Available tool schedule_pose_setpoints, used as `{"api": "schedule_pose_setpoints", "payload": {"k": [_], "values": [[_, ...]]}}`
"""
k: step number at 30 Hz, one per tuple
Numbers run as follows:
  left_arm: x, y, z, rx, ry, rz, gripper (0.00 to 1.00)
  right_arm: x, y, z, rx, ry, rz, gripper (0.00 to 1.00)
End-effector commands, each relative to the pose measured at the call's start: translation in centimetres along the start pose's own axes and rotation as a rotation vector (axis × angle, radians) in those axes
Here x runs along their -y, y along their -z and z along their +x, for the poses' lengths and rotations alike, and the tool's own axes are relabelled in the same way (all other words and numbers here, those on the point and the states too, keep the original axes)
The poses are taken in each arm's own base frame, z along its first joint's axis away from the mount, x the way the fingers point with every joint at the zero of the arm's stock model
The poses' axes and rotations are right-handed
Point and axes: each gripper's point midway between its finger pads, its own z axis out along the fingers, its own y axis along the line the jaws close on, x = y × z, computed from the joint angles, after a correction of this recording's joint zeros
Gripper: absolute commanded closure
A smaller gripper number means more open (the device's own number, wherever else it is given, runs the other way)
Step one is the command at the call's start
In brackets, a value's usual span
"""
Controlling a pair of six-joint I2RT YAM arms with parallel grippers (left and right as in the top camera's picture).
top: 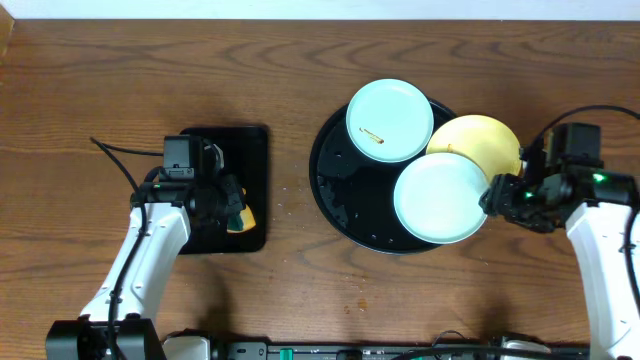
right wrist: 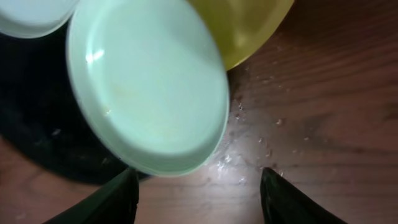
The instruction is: Clean dirty plates on tray and stack at the side
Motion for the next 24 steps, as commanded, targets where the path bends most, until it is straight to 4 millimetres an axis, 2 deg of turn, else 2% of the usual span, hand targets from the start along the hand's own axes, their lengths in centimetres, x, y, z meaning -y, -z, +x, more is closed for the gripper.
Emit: {"api": "schedule_pose_setpoints", "payload": {"k": [1, 3, 7, 12, 16, 18, 19, 21, 22, 23, 24], "values": [[0.0, 0.5, -0.3, 0.021, -0.011, 0.0, 0.92, 1.0, -1.3, 0.7, 0.011, -0.01, 0.109, 0.4], [0.0, 0.5, -0.3, 0.021, -0.009, 0.0, 0.92, 1.0, -2.4, 1.4, 0.003, -0.012, 0.129, 0.39], [0.1, 0.5, -0.4, 0.023, 0.017, 0.002, 0.92, 3.2, -3.7, 1.9, 0.042, -0.049, 0.276, 0.39], [0.1, 0.5, -0.4, 0.025, 0.016, 0.002, 0.92, 2.8, -5.8, 2.0, 0.072, -0.04, 0.23, 0.4], [0.1, 0.4, -0.3, 0.023, 0.016, 0.001, 0.92, 2.0, -7.1, 1.4, 0.117, -0.034, 0.165, 0.46], [0.1, 0.4, -0.3, 0.023, 0.016, 0.001, 0.92, 2.0, -7.3, 1.4, 0.124, -0.034, 0.16, 0.55], [0.1, 0.4, -0.3, 0.024, 0.016, 0.001, 0.92, 1.9, -7.3, 1.3, 0.128, -0.033, 0.159, 0.68], [0.1, 0.4, -0.3, 0.024, 0.016, 0.001, 0.92, 1.8, -7.2, 1.0, 0.138, -0.033, 0.155, 0.83], [0.1, 0.4, -0.3, 0.024, 0.016, 0.001, 0.92, 1.8, -7.2, 0.9, 0.143, -0.032, 0.153, 0.94], [0.1, 0.4, -0.3, 0.024, 0.016, 0.001, 0.92, 1.7, -7.2, 0.7, 0.15, -0.032, 0.15, 0.99], [0.1, 0.4, -0.4, 0.024, 0.016, 0.001, 0.92, 1.5, -7.1, 0.6, 0.154, -0.031, 0.143, 0.99]]}}
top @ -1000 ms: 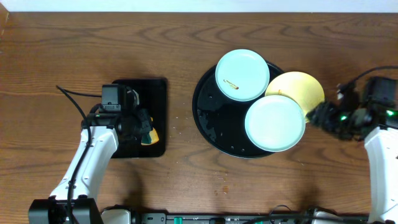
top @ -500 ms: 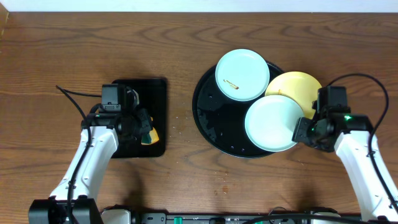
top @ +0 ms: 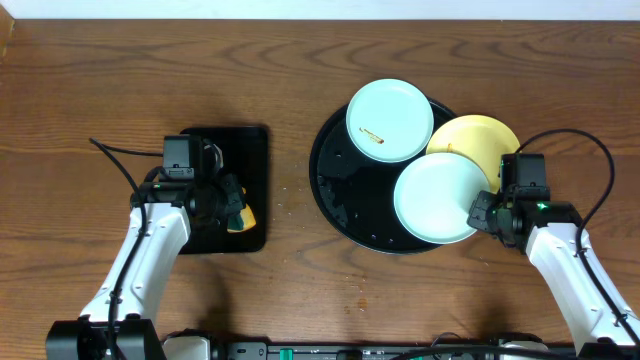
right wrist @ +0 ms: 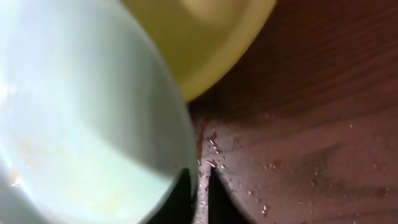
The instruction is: Clean dirty plates on tray and stack at the side
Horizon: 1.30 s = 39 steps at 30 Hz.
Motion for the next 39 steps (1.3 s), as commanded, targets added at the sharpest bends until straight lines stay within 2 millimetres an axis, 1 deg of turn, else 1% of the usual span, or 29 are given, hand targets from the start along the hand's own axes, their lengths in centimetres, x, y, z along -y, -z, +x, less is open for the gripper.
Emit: {"api": "schedule_pose_setpoints", "payload": {"k": [1, 2, 4, 5, 7, 8, 9, 11, 12, 13, 15, 17, 20, 23, 25, 27, 29, 30, 33, 35, 36, 37, 38, 39], "values": [[0.0, 0.4, -0.3, 0.02, -0.003, 0.0, 0.92, -0.8, 0.4, -0.6, 0.019, 0.008, -0.025, 0.99], [0.0, 0.4, -0.3, 0.02, -0.006, -0.001, 0.92, -1.2, 0.9, -1.1, 0.03, 0.016, -0.046, 0.99], [0.0, 0.4, -0.3, 0.02, -0.01, -0.001, 0.92, -3.2, 2.6, -2.5, 0.056, 0.057, -0.141, 0.99], [0.0, 0.4, -0.2, 0.019, -0.014, -0.001, 0.92, -4.4, 4.1, -3.3, 0.073, 0.07, -0.198, 0.99], [0.0, 0.4, -0.2, 0.018, -0.016, -0.001, 0.92, -5.8, 7.0, -5.0, 0.119, 0.077, -0.264, 0.99], [0.0, 0.4, -0.2, 0.016, -0.016, -0.002, 0.92, -6.3, 9.3, -6.4, 0.169, 0.081, -0.285, 0.99], [0.0, 0.4, -0.2, 0.016, -0.016, -0.002, 0.92, -6.3, 10.7, -7.4, 0.212, 0.084, -0.282, 0.99], [0.0, 0.4, -0.2, 0.016, -0.016, -0.002, 0.92, -5.7, 13.1, -9.5, 0.307, 0.1, -0.24, 0.99], [0.0, 0.4, -0.2, 0.016, -0.016, -0.002, 0.92, -4.9, 13.9, -10.5, 0.354, 0.093, -0.198, 0.99], [0.0, 0.4, -0.2, 0.016, -0.016, -0.002, 0.92, -3.8, 14.6, -11.6, 0.407, 0.073, -0.136, 0.99], [0.0, 0.4, -0.2, 0.016, -0.016, -0.002, 0.92, -1.4, 15.4, -13.4, 0.489, 0.021, -0.028, 0.99], [0.0, 0.4, -0.2, 0.016, -0.016, -0.002, 0.92, 0.8, 15.7, -14.9, 0.541, -0.035, 0.05, 0.99], [0.0, 0.4, -0.2, 0.016, -0.022, -0.002, 0.92, 3.5, 15.6, -16.9, 0.589, -0.126, 0.095, 0.99], [0.0, 0.4, -0.1, 0.015, -0.046, -0.002, 0.92, 7.3, 15.1, -18.9, 0.63, -0.247, 0.14, 0.99], [0.0, 0.4, -0.1, 0.015, -0.062, -0.002, 0.92, 10.1, 14.6, -19.6, 0.638, -0.308, 0.183, 0.99], [0.0, 0.4, -0.1, 0.015, -0.068, -0.003, 0.92, 12.8, 13.7, -19.7, 0.623, -0.36, 0.225, 0.99], [0.0, 0.4, -0.1, 0.015, -0.068, -0.002, 0.92, 15.0, 12.3, -19.5, 0.587, -0.401, 0.264, 0.99], [0.0, 0.4, -0.2, 0.016, -0.068, -0.002, 0.92, 16.3, 11.2, -19.3, 0.559, -0.425, 0.286, 0.99], [0.0, 0.4, -0.1, 0.015, -0.068, -0.003, 0.92, 19.2, 8.1, -18.6, 0.482, -0.476, 0.331, 0.99], [0.0, 0.4, -0.1, 0.015, -0.068, -0.003, 0.92, 20.2, 5.7, -18.4, 0.435, -0.481, 0.322, 0.99], [0.0, 0.4, -0.1, 0.013, -0.067, -0.003, 0.92, 20.3, 4.4, -18.5, 0.412, -0.45, 0.294, 0.99], [0.0, 0.4, -0.1, 0.013, -0.067, -0.004, 0.92, 20.2, 3.6, -18.6, 0.401, -0.439, 0.27, 0.99], [0.0, 0.4, -0.1, 0.012, -0.067, -0.004, 0.92, 20.0, 2.9, -18.8, 0.396, -0.438, 0.244, 0.94], [0.0, 0.4, -0.1, 0.012, -0.067, -0.003, 0.92, 19.3, 2.2, -19.3, 0.398, -0.427, 0.198, 0.85]]}}
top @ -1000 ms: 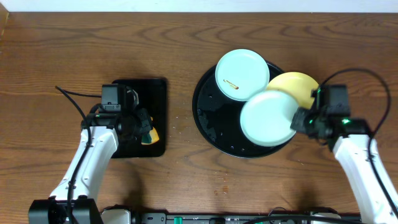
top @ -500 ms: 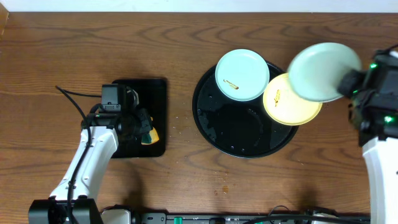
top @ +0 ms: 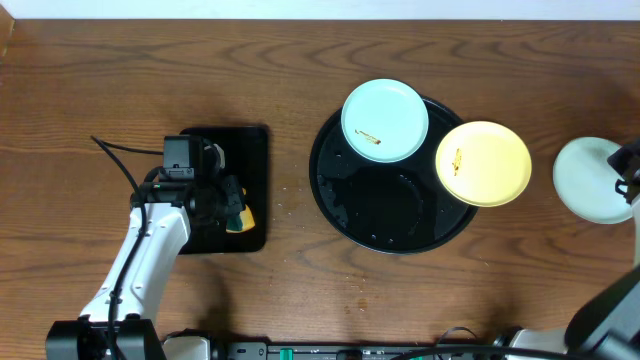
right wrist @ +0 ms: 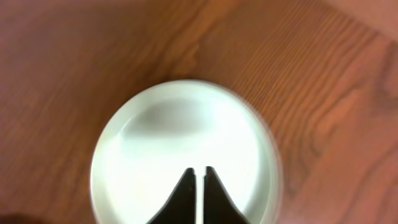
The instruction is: Clean dirty plates on tray and stack at the side
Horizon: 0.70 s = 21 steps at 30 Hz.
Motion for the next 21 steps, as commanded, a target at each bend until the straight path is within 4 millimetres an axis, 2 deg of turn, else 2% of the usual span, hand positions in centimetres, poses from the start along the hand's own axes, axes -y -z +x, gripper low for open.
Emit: {"api": "schedule_pose_setpoints", "payload": {"k": [1, 4, 7, 9, 10, 12, 15, 16, 17, 19, 21], "values": [[0.0, 0.4, -0.2, 0.016, -0.018, -0.003, 0.92, -3.1, -1.1, 0.7, -0.041, 0.049, -0.182, 0.73], [0.0, 0.4, -0.2, 0.016, -0.018, -0.003, 0.92, -7.7, 0.0, 1.1, -0.051, 0.129, -0.422, 0.58], [0.0, 0.4, -0.2, 0.016, -0.018, -0.003, 0.92, -10.2, 0.9, 2.1, -0.068, 0.172, -0.502, 0.41], [0.0, 0.4, -0.1, 0.015, -0.018, -0.003, 0.92, -12.0, 1.3, 4.0, -0.113, 0.22, -0.531, 0.38], [0.0, 0.4, -0.1, 0.015, -0.018, -0.003, 0.92, -12.9, 1.5, 4.8, -0.128, 0.25, -0.543, 0.4], [0.0, 0.4, -0.1, 0.015, -0.018, -0.003, 0.92, -14.8, 2.3, 6.9, -0.17, 0.305, -0.572, 0.5], [-0.1, 0.4, -0.1, 0.012, -0.018, -0.004, 0.92, -17.8, 4.2, 10.6, -0.247, 0.392, -0.621, 0.78], [-0.1, 0.4, 0.0, 0.009, -0.025, -0.005, 0.92, -18.2, 4.6, 12.0, -0.278, 0.42, -0.611, 0.89], [-0.1, 0.4, 0.0, 0.008, -0.033, -0.006, 0.92, -18.3, 4.9, 13.6, -0.314, 0.444, -0.566, 0.94], [-0.2, 0.4, 0.2, 0.001, -0.05, -0.008, 0.92, -18.1, 4.9, 15.1, -0.316, 0.478, -0.475, 0.99], [-0.2, 0.4, 0.4, -0.006, -0.057, -0.01, 0.92, -17.8, 4.6, 15.1, -0.259, 0.544, -0.381, 0.99]]}}
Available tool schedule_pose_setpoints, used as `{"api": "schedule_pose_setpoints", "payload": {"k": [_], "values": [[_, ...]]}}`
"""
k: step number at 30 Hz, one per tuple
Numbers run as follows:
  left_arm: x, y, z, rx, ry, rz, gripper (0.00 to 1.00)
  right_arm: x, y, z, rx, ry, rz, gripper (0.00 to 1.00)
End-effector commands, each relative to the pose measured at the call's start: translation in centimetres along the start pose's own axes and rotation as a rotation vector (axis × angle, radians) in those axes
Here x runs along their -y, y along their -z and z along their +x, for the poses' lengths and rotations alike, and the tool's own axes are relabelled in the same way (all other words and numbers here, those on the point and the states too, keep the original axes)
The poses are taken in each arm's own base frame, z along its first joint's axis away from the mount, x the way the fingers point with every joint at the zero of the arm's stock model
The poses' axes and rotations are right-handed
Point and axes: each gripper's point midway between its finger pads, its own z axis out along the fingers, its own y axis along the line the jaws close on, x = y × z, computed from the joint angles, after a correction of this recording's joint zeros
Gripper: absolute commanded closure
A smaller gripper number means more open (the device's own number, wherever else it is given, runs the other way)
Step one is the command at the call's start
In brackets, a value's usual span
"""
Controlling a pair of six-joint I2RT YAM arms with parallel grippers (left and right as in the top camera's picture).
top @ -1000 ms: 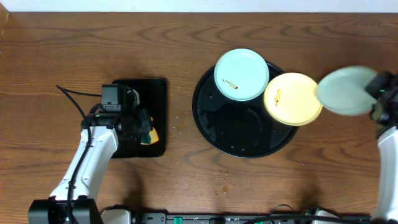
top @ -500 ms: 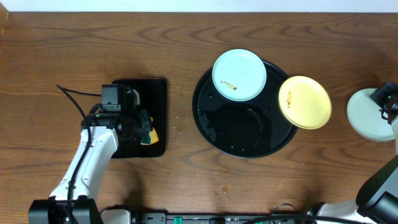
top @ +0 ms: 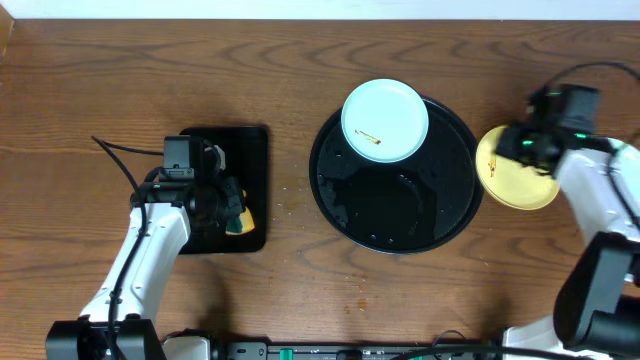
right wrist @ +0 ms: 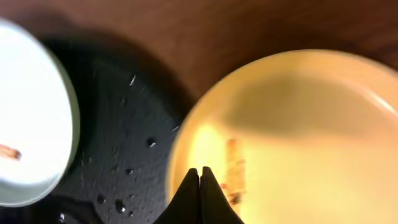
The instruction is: Clean dirty plates on tray and stack at the side
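A black round tray (top: 390, 215) sits mid-table. On its far rim rests a pale green plate (top: 385, 120) with a brown food streak. A yellow plate (top: 520, 180) lies at the tray's right edge, mostly off it on the wood. In the right wrist view the yellow plate (right wrist: 298, 124) carries an orange smear. My right gripper (right wrist: 200, 171) is shut, its tips over that plate's left rim. In the overhead view the right gripper (top: 503, 152) sits at the yellow plate's upper left. My left gripper (top: 230, 203) holds a yellow-green sponge (top: 240, 212) on the black mat (top: 245, 150).
Wet drops speckle the tray (right wrist: 124, 124) in the right wrist view. Crumbs dot the wood between mat and tray and below the tray. My right arm (top: 595, 195) crosses the table's right side.
My right gripper has moved from the far right edge, where it was at a pale plate, to the yellow plate. The yellow plate now lies further right, off the tray. That pale plate no longer shows.
My right gripper stood open beside a pale plate on the tray's right. Then it was shut on that plate's rim. Later that plate lay at the table's far right. Now the gripper is shut at the yellow plate. The left arm stayed on the mat.
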Motion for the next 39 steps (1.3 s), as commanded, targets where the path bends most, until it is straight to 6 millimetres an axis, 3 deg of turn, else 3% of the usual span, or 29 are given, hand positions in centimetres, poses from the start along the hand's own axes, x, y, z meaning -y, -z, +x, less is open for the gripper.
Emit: {"api": "schedule_pose_setpoints", "payload": {"k": [1, 4, 8, 14, 20, 25, 28, 33, 36, 39], "values": [[-0.1, 0.4, 0.0, 0.009, -0.038, -0.006, 0.92, 1.3, -0.4, 0.4, 0.014, 0.071, 0.206, 0.98], [-0.1, 0.4, 0.1, 0.006, -0.037, -0.007, 0.92, 0.8, -0.5, 1.0, -0.005, 0.107, 0.217, 0.79], [-0.1, 0.4, 0.1, 0.005, -0.037, -0.007, 0.92, 1.9, -0.4, 1.2, -0.024, 0.019, 0.179, 0.65], [-0.1, 0.4, -0.1, 0.013, -0.038, -0.005, 0.92, -0.3, 0.1, 1.8, -0.081, 0.009, -0.125, 0.66], [-0.1, 0.4, -0.1, 0.012, -0.038, -0.005, 0.92, -1.4, -0.3, 3.5, -0.127, 0.056, -0.126, 0.62], [-0.1, 0.4, 0.0, 0.008, -0.037, -0.006, 0.92, -1.1, -1.6, 5.2, -0.139, 0.137, 0.017, 0.61], [-0.1, 0.4, 0.1, 0.007, -0.037, -0.006, 0.92, -1.8, -2.5, 5.8, -0.113, 0.178, 0.027, 0.64], [-0.1, 0.4, 0.0, 0.009, -0.037, -0.006, 0.91, -2.5, -3.1, 7.0, -0.122, 0.202, 0.017, 0.79], [-0.1, 0.4, 0.0, 0.009, -0.037, -0.006, 0.91, -2.5, -3.1, 7.0, -0.121, 0.203, 0.016, 0.96], [-0.1, 0.4, 0.0, 0.009, -0.038, -0.006, 0.91, -3.7, -3.1, 7.1, -0.123, 0.192, -0.025, 0.99]]}}
